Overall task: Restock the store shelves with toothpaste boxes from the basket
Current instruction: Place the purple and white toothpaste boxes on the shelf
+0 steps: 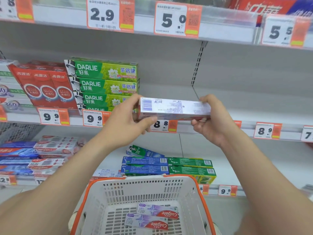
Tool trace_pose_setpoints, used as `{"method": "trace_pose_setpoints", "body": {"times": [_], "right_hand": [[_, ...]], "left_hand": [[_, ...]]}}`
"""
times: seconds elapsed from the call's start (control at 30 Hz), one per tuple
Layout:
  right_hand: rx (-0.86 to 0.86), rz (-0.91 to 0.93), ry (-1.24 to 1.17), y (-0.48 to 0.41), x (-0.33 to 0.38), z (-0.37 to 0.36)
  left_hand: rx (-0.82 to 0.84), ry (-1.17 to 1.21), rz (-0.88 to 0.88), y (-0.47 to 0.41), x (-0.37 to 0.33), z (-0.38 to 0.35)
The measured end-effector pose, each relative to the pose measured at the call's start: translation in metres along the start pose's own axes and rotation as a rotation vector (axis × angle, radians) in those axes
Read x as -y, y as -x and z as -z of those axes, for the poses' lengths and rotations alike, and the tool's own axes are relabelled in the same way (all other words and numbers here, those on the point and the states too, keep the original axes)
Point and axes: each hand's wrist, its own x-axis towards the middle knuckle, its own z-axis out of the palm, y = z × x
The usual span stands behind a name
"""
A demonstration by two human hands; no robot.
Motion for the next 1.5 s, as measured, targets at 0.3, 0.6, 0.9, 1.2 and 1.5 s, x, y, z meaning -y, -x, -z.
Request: {"method": "trace_pose_setpoints", "body": {"times": [0.3,0.6,0.9,1.2,1.5], "right_hand": [[-0.056,0.767,0.858,-0.006,-0.010,0.012],[-0.063,0.351,0.548,-0.016,0.001,0.016],[0.063,0.201,-0.275,-0.010,-0.022,-0.022],[-0.458,1.044,1.001,-0.055,-0.005,0.006],[-0.308,0.891,1.593,-0.094,-0.023,-0.046]], "left_hand": [[0.024,0.224,0.283,-0.006,-0.002,-0.004],[-0.078,0.426,0.404,-0.013,0.000,-0.019],[0.032,0.542,0.544,-0.003,-0.018,-0.064],[-0.025,-0.850,-0.031,-0.006,0.019,-0.040],[0.118,-1.059,0.058,-0.014,0.032,-0.031]]}}
